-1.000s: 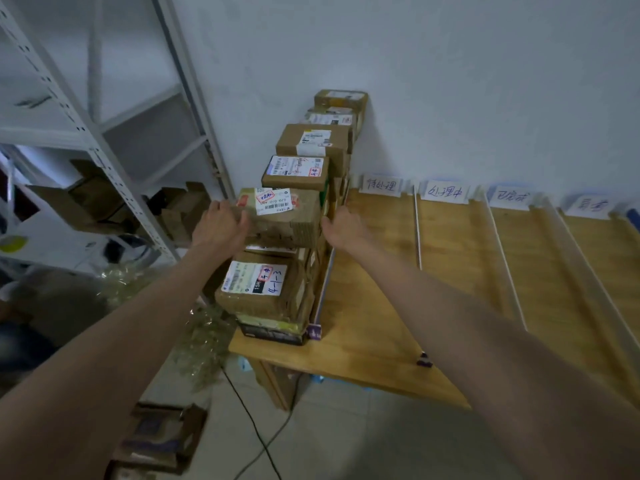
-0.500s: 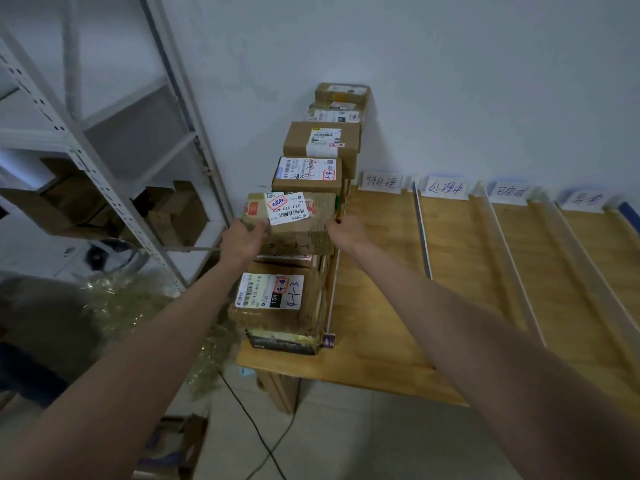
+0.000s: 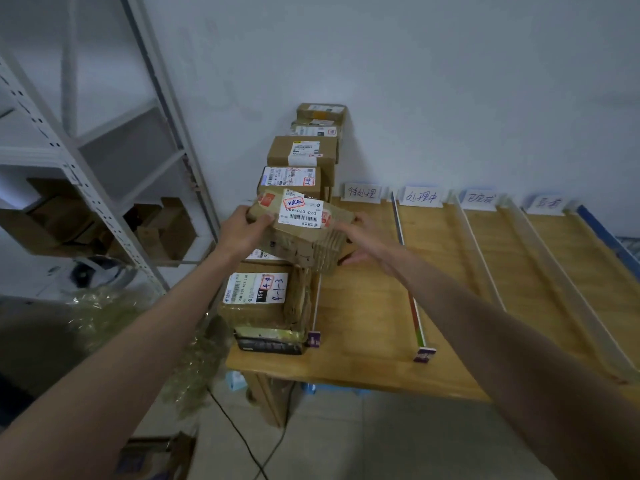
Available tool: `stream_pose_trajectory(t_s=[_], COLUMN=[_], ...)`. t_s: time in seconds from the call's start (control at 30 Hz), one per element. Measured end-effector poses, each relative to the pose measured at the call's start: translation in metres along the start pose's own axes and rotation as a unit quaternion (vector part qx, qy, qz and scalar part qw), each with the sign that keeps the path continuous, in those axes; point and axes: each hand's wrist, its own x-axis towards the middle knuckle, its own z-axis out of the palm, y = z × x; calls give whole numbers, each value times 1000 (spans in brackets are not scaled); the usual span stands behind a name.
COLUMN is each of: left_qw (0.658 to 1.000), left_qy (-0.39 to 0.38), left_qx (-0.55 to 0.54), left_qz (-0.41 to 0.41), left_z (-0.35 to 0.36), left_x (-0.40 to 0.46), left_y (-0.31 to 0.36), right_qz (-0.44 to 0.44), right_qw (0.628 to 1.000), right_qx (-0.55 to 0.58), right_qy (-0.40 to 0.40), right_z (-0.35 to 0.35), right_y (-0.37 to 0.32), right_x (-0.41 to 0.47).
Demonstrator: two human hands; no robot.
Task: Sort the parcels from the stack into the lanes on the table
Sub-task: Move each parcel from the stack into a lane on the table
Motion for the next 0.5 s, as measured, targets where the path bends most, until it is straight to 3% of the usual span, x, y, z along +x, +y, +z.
stream_pose_trajectory(t_s=[0.1, 0.23, 0.5], left_qw=[998, 991, 968], left_qy=[-48, -119, -219], left_qx=[26, 38, 81], left_qz=[25, 38, 89], left_z=[16, 49, 132], left_x=[-5, -8, -17], left_y=[24, 51, 90], right_qz=[69, 88, 109], right_qw=[996, 990, 994], right_qx=[23, 17, -24], right_qy=[-61, -106, 1], right_z=[-36, -87, -149], right_y=[12, 33, 69], right_x=[-11, -26, -61])
